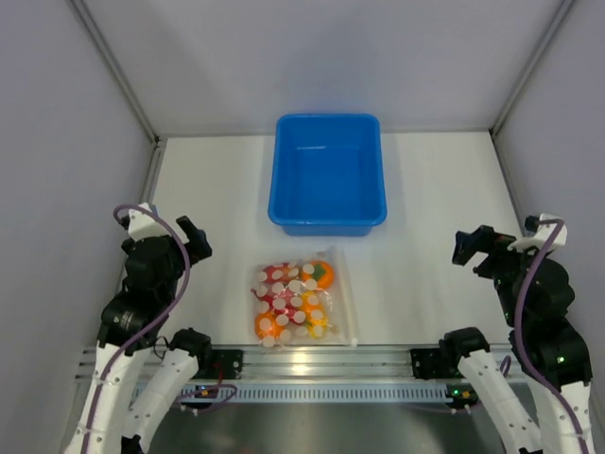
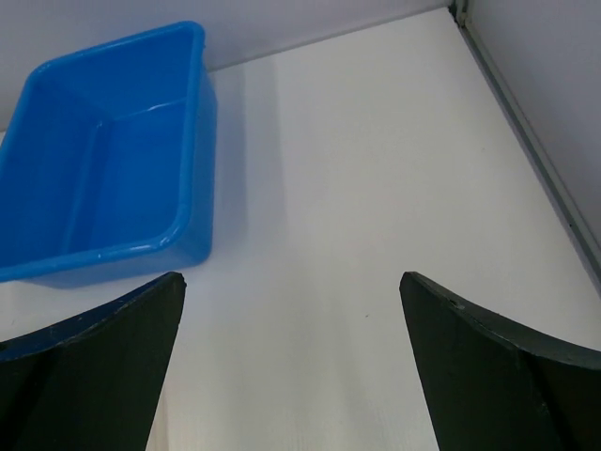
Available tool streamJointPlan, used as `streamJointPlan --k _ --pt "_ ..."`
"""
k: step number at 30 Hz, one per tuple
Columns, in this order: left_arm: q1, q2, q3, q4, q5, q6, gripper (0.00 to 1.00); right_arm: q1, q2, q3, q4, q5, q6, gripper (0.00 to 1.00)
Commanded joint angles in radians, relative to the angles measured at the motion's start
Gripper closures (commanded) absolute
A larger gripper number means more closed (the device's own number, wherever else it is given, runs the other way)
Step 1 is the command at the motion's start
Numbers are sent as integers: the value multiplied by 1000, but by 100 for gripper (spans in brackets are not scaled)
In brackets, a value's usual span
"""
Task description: Open the zip-top bag and remove the fake food
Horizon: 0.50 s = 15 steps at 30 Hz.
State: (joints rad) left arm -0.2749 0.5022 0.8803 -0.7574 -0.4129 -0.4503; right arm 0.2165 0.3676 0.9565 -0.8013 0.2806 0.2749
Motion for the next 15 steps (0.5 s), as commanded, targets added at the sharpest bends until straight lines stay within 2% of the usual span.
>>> streamJointPlan --k 1,7,10,11,15 --pt "-3 25 0 24 -1 2 1 -14 -50 -31 70 55 35 1" --pt "-3 55 9 24 28 13 1 -14 -59 -61 71 26 50 1" --pt "-3 102 31 24 71 27 2 -12 -50 -78 85 -49 60 1" --pt "-3 133 37 24 106 28 1 -14 -45 -82 93 -123 60 1" --pt "-1 212 78 24 247 30 1 -14 -32 -123 119 -242 75 1"
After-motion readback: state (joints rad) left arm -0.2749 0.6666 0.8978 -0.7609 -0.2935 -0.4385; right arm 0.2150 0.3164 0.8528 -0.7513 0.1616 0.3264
